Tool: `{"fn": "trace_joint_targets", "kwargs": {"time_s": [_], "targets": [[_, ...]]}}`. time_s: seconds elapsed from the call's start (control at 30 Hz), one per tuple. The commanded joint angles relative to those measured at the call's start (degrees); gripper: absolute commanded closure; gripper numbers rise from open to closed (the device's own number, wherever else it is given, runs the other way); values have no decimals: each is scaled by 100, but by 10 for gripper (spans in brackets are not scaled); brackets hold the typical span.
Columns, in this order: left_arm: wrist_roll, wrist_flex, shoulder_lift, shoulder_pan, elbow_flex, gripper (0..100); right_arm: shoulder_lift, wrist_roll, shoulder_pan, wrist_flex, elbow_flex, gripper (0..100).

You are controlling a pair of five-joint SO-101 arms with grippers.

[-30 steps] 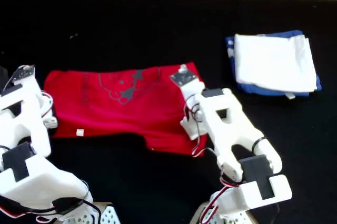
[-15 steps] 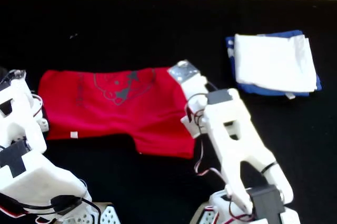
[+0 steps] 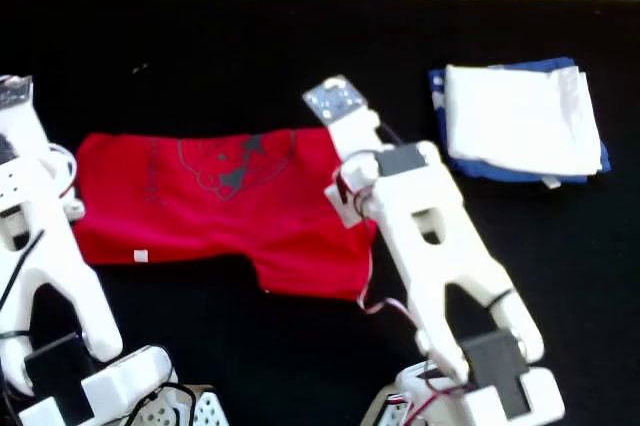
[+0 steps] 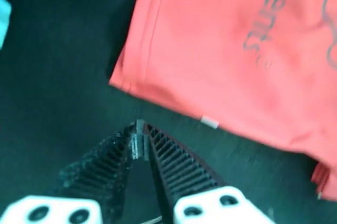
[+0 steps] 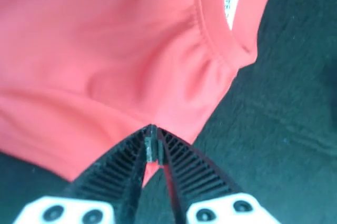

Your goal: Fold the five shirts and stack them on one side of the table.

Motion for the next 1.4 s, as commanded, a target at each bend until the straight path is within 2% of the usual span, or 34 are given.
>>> {"fn": "trace_joint_targets", "kwargs": {"time_s": [0.0, 0.23, 0.37, 0.47, 0.7, 0.97, 1.07, 1.17, 1.37], "targets": [[176, -888, 541, 101, 48, 992, 752, -79, -57, -48, -505, 991], [141, -1169, 1763, -136, 48, 992, 1745, -70, -40, -154, -576, 991], [132, -1873, 2220, -435, 40, 992, 2088, -62, 136, -479, -567, 991], [-158, -2136, 2624, -664, -110, 992, 2193, -62, 453, -646, -593, 991], [88, -949, 2818, -787, -1218, 992, 2176, 229, 734, -505, -716, 991], [88, 976, 2818, -769, -2695, 991, 2035, 220, 699, 998, -2070, 991], [79, 1292, 2818, -637, -2642, 991, 1481, 220, 558, 1182, -2105, 991], [79, 800, 2818, -523, -1956, 991, 901, 220, 312, 963, -1622, 991], [79, -695, 2818, -576, -462, 991, 655, 220, 119, -295, -224, 991]]}}
